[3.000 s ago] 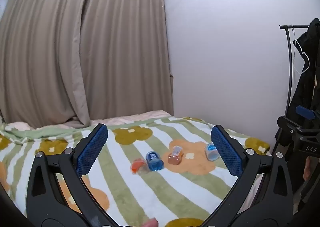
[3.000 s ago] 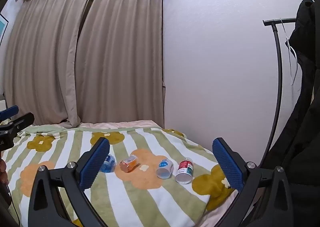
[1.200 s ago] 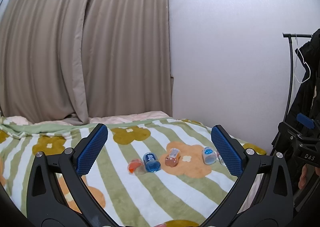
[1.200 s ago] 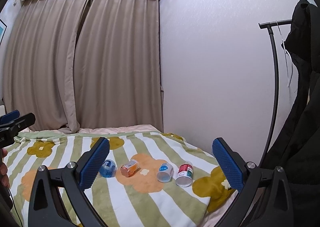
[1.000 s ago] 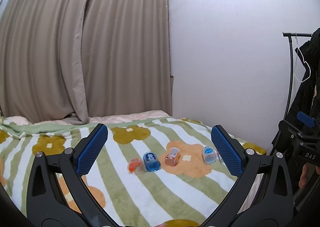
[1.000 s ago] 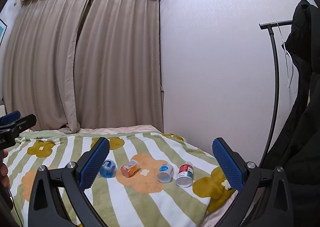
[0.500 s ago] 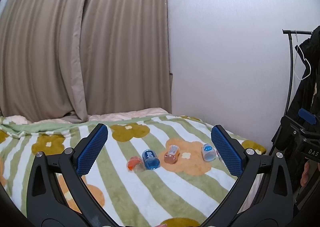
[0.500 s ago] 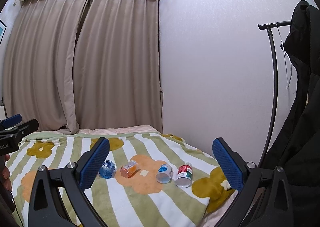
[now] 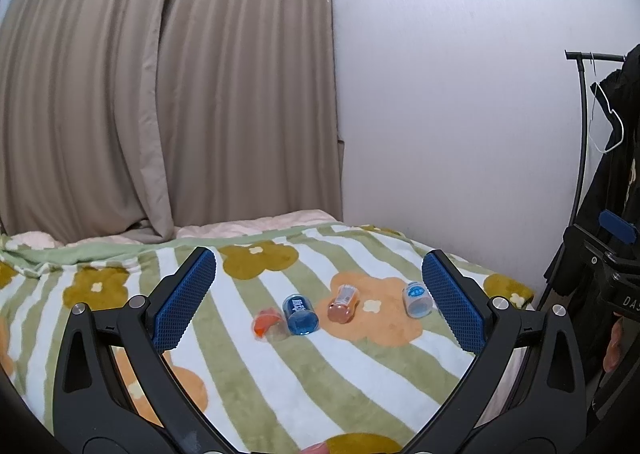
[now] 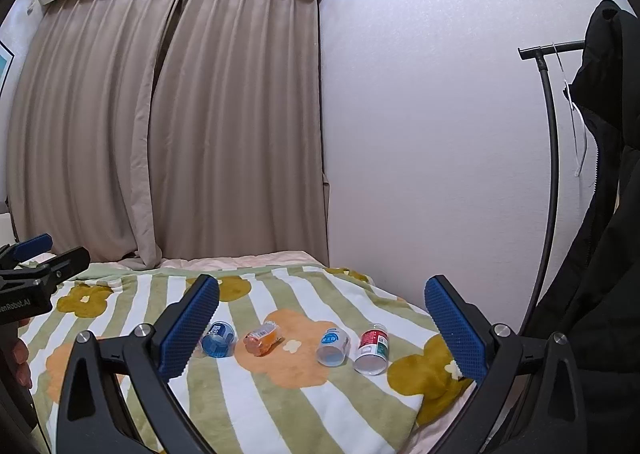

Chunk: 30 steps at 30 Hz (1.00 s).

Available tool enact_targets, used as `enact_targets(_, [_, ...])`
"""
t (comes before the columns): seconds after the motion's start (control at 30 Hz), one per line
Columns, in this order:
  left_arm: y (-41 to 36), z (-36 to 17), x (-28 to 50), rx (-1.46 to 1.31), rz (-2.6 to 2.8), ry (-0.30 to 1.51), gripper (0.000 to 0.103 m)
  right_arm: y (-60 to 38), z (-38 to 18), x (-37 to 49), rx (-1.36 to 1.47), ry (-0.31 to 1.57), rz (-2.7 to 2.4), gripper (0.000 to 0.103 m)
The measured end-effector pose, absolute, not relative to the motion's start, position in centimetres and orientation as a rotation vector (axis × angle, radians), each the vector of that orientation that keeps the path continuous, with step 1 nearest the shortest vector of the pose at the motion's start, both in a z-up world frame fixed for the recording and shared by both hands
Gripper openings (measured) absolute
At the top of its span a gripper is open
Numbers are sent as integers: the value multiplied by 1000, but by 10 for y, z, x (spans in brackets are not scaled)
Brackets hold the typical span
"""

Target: Flip cup upside down

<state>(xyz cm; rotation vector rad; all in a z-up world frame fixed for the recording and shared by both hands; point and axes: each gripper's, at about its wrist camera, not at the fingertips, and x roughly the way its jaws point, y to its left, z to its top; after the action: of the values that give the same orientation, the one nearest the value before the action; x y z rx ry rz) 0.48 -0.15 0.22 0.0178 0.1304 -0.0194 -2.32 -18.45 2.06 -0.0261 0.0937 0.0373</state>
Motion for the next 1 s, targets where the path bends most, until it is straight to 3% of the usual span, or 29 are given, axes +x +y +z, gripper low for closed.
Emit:
enact_targets(0.43, [-6, 6, 39, 48, -76, 167, 103, -184, 18, -5, -22, 129, 66, 103])
enact_targets(0.73, [-25, 10, 201, 212, -242, 407, 103, -187, -4, 54, -25, 203, 151, 103])
enact_targets(1.0, [-48, -68, 363, 322, -273, 797, 103, -180, -58, 126, -33, 343, 202, 103])
